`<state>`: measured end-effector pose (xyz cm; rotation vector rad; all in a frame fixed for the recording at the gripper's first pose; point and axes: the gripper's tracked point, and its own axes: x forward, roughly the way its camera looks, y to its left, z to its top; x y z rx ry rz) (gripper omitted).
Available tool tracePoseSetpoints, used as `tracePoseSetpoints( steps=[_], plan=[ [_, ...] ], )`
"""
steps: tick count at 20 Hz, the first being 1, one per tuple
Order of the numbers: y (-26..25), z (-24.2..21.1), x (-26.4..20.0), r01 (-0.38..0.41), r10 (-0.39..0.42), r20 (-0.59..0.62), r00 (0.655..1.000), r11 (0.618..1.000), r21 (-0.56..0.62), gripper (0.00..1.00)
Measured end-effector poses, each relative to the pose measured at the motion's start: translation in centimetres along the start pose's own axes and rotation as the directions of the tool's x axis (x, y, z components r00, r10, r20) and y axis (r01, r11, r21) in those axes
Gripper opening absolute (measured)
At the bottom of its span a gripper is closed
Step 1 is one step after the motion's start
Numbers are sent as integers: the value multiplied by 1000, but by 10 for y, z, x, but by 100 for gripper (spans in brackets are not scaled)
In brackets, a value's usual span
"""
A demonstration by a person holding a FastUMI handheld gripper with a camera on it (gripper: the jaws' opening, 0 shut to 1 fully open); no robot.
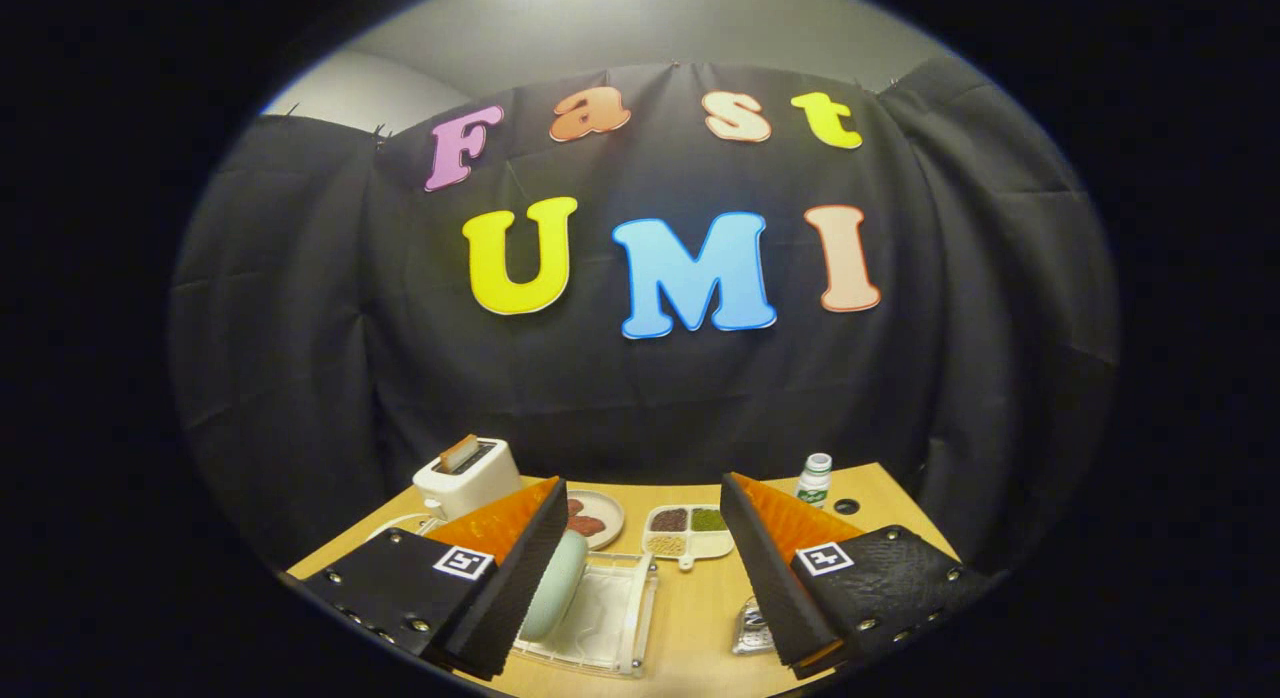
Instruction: Take the plate from the dish rack, then take the spoon from the basket and place it into the plate.
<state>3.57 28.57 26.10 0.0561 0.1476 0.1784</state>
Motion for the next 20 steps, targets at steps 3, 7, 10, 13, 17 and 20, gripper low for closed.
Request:
tracePoseSetpoints(
  steps=[3,7,10,13,17,20],
  plan=[
    [22,-19,16,-53,53,-109,993,999,0,95],
    [41,-33,30,-92,98,-223,970,995,37,90],
    [50,-48,40,-94,102,-293,951,995,44,90],
    [58,-74,51,-80,97,-417,904,995,58,90],
    [56,-98,62,-41,59,-526,849,998,45,79],
    [63,-112,67,-30,36,-588,808,999,19,79]
  ],
)
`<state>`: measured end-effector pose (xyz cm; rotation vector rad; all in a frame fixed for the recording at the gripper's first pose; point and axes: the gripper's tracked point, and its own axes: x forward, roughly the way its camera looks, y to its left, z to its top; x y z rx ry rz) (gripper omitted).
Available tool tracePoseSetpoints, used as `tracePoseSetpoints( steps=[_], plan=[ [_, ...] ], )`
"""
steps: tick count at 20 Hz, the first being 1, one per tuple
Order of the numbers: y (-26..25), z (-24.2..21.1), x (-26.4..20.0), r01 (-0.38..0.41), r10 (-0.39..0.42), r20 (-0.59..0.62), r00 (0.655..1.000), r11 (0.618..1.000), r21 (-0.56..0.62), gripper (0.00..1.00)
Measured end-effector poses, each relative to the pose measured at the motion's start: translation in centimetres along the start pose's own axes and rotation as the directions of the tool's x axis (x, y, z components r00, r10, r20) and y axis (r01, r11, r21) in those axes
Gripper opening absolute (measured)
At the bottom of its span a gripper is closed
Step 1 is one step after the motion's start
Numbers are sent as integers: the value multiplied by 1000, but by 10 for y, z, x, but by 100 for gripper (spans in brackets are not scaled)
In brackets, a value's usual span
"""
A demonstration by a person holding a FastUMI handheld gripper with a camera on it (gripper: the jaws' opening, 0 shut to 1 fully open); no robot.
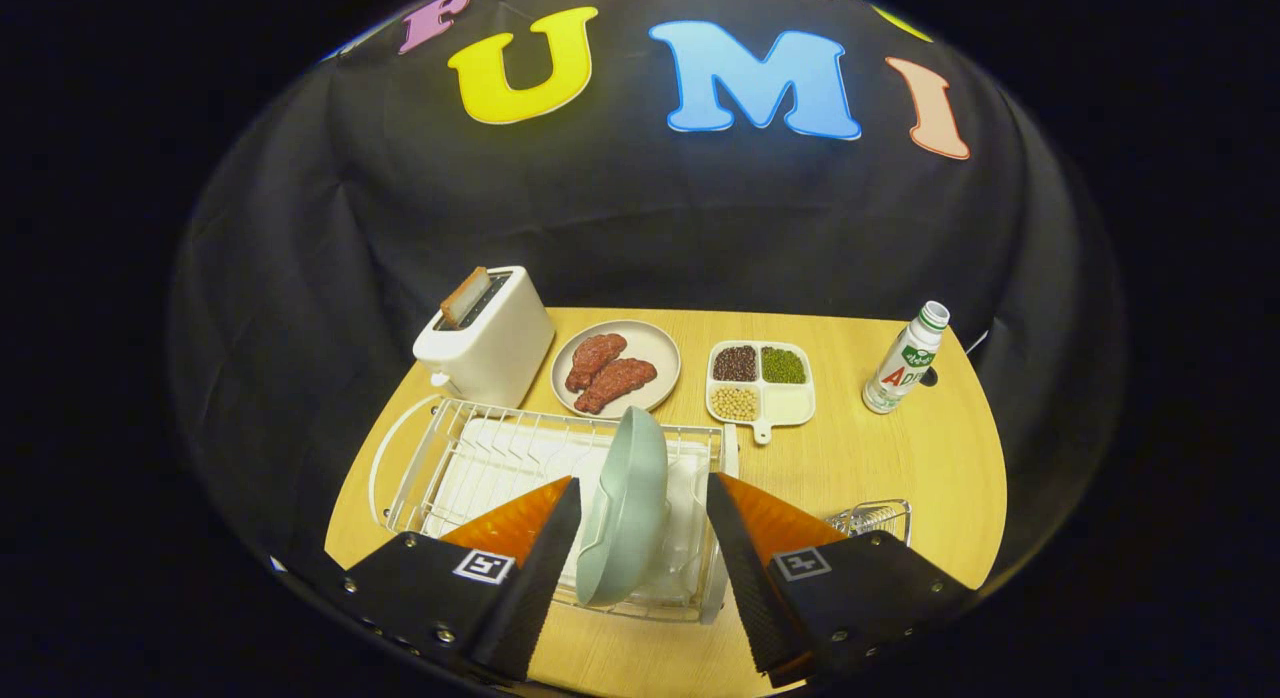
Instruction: Take the plate from the dish rack, then take the spoon from the basket and place it into the plate.
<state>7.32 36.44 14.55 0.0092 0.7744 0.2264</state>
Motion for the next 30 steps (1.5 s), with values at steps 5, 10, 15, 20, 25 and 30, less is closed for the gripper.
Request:
tracePoseSetpoints(
  steps=[5,10,15,20,25,30],
  plan=[
    [2,-10,21,22,-17,-114,993,999,38,61],
    [-12,-28,27,182,-171,-235,957,983,27,29],
    [-23,-32,31,377,-352,-333,875,926,11,19],
    [-22,-26,23,499,-506,-326,799,860,-112,9],
    [-11,-9,13,540,-592,-323,738,806,-244,9],
    [-3,12,4,586,-658,-214,722,746,-316,9]
  ],
)
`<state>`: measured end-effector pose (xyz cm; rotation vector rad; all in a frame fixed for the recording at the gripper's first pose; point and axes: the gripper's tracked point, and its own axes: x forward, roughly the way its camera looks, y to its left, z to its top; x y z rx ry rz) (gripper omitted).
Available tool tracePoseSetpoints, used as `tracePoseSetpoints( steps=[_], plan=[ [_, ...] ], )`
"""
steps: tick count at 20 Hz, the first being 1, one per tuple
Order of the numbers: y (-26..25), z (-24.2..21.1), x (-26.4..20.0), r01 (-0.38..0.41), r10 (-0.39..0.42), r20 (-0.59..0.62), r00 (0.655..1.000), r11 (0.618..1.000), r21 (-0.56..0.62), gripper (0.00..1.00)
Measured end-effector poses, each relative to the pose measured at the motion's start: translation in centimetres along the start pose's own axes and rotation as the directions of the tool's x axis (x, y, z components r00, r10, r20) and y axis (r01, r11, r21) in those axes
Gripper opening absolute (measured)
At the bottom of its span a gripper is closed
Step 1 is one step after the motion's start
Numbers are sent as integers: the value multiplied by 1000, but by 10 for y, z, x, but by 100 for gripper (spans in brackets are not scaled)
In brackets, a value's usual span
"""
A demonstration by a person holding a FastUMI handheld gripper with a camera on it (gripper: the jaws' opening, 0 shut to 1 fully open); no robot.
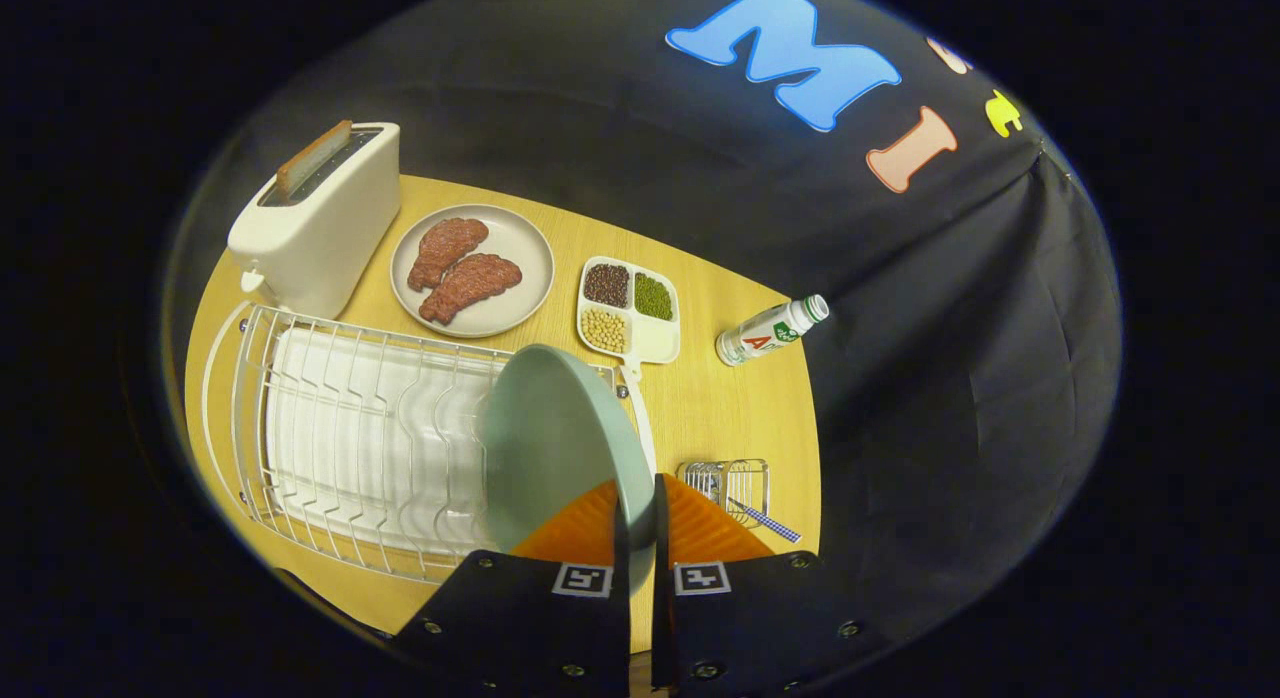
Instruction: Take the plate from the dish rack, then take the spoon from the basket and place it into the plate.
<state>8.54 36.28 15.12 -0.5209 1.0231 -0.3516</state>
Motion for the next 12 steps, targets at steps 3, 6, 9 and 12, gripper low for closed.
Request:
tracePoseSetpoints(
  steps=[3,6,9,12],
  plan=[
    [-3,25,-17,-5,5,87,996,1000,3,8],
    [-15,33,-27,-21,18,121,992,1000,21,8],
    [-26,34,-36,-63,56,134,989,997,53,8],
    [-47,22,-40,-110,97,145,985,990,86,9]
  ],
)
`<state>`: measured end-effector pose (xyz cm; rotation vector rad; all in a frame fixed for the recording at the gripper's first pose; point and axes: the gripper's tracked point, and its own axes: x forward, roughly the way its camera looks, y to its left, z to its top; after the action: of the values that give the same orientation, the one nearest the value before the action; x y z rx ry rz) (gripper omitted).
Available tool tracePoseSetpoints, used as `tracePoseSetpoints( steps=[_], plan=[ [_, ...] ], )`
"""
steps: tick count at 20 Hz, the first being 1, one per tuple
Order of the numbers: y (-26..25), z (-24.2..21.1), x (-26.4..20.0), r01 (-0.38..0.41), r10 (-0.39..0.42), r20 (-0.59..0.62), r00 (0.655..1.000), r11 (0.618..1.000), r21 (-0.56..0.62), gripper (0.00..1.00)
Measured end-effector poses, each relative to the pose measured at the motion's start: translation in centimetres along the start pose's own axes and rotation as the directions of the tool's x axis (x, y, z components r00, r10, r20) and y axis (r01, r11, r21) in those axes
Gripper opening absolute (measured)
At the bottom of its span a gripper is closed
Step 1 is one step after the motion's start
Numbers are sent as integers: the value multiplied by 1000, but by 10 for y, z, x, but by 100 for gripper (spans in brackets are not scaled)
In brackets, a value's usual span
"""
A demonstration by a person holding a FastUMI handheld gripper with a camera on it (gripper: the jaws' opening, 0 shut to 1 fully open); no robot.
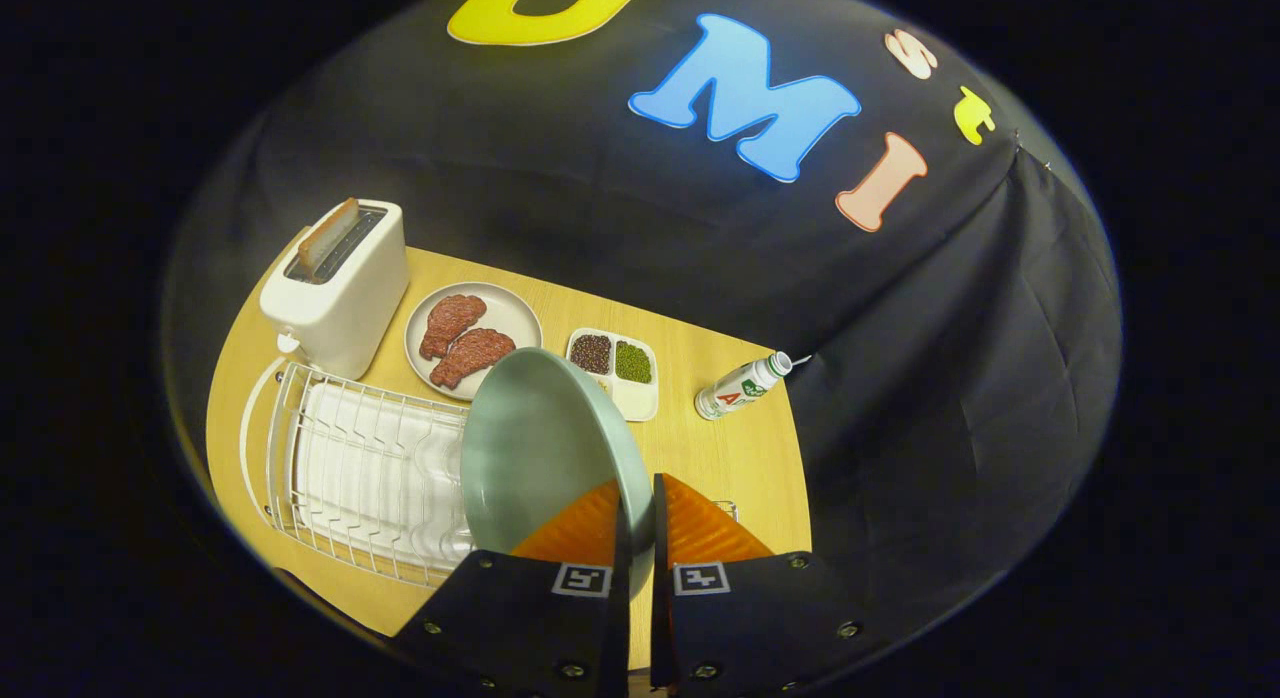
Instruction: Take the plate from the dish rack, then take the spoon from the basket and place it into the plate.
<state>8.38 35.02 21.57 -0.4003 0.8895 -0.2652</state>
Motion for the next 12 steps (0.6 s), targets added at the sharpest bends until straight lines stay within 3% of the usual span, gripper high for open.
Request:
tracePoseSetpoints(
  steps=[12],
  plan=[
    [-100,-74,-14,-118,118,13,993,985,125,8]
  ],
)
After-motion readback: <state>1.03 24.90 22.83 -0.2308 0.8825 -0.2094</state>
